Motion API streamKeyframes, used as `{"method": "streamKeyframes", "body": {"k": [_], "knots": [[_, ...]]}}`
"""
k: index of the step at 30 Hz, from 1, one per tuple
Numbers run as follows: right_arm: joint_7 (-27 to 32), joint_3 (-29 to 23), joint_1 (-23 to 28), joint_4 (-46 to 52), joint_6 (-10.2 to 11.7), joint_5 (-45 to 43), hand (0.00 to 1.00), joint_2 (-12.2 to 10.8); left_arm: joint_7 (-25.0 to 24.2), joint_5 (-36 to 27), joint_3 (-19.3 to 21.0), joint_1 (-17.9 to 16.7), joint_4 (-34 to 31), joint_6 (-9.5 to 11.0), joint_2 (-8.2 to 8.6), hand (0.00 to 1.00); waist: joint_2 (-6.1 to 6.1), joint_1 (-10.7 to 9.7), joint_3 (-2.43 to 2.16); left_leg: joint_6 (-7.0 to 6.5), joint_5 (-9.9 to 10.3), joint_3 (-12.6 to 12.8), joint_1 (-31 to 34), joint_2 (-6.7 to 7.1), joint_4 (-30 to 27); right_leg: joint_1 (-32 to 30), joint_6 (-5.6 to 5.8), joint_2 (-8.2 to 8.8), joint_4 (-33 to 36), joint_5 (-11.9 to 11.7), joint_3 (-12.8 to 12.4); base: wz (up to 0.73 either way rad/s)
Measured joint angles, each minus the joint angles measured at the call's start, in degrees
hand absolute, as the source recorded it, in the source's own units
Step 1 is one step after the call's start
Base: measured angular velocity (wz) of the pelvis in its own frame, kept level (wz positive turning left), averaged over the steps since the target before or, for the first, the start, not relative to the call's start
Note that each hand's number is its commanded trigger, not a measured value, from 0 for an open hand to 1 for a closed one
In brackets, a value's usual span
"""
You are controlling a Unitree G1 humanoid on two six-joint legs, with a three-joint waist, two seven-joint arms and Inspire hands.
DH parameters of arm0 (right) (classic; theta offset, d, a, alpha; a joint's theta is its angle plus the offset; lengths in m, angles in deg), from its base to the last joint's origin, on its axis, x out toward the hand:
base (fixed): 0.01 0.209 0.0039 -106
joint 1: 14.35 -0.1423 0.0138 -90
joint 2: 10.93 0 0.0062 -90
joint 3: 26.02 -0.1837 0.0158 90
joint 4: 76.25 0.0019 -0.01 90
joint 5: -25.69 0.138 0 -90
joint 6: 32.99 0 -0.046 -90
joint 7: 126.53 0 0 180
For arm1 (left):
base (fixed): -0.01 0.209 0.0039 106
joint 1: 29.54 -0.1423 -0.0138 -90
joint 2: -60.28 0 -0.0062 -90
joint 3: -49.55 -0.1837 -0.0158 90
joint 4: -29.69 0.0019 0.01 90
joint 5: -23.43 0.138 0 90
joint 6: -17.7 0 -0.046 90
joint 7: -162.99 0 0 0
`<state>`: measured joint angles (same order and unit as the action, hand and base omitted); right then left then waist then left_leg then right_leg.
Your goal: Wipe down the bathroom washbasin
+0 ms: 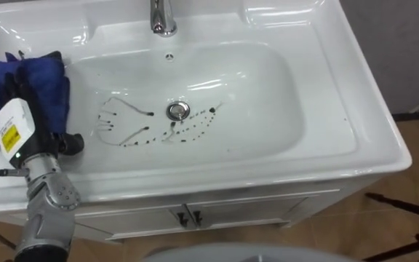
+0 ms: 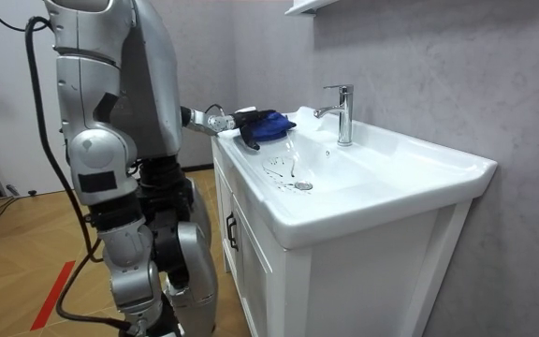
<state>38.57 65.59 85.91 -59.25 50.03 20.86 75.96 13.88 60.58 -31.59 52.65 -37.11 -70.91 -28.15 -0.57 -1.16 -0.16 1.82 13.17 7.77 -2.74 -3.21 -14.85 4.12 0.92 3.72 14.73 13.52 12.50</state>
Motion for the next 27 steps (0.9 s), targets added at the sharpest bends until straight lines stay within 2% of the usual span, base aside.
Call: {"method": "streamKeyframes", "body": {"k": [6,12,15,20,27], "knots": [[1.2,-0.1,-0.1,0.1,0.8,-0.2,0.0,0.0,0.8,0.8,0.2,0.0,0.0,0.2,-0.26,0.0,0.15,0.1,0.13,0.01,0.0,0.0,0.0,0.03,0.0,0.1,0.02,0.0,-0.4,0.0,-0.1,0.0],[2.3,-0.2,0.0,-0.1,1.2,-0.1,0.0,0.0,5.3,1.2,2.1,0.0,-0.1,0.8,-0.25,0.0,-0.1,0.0,0.16,0.01,0.0,-0.3,0.1,0.03,0.0,0.3,0.02,-0.13,-1.1,0.0,-0.3,0.0],[3.4,-0.6,0.0,-0.2,1.4,0.3,0.0,0.0,7.4,1.2,3.8,0.0,-0.1,1.7,-0.26,0.0,-0.4,0.1,0.2,0.01,0.0,-0.3,0.1,0.03,0.0,0.3,0.02,-0.15,-1.0,0.0,-0.3,0.0],[4.6,-0.7,0.0,0.0,1.9,0.3,0.0,0.0,11.5,0.6,5.6,0.0,-0.1,2.3,-0.27,0.0,-0.8,0.2,0.02,0.01,0.0,-0.3,0.1,0.04,0.0,0.3,0.02,-0.16,-1.0,0.0,-0.3,0.0],[4.8,-0.7,0.0,0.0,1.9,0.5,0.0,0.0,12.4,-1.8,6.3,-0.1,0.0,2.9,-0.29,0.0,-0.77,0.1,-0.05,0.01,0.0,0.1,-0.4,0.04,0.1,0.1,0.01,-0.08,-0.1,0.2,-0.6,-0.03]]}}
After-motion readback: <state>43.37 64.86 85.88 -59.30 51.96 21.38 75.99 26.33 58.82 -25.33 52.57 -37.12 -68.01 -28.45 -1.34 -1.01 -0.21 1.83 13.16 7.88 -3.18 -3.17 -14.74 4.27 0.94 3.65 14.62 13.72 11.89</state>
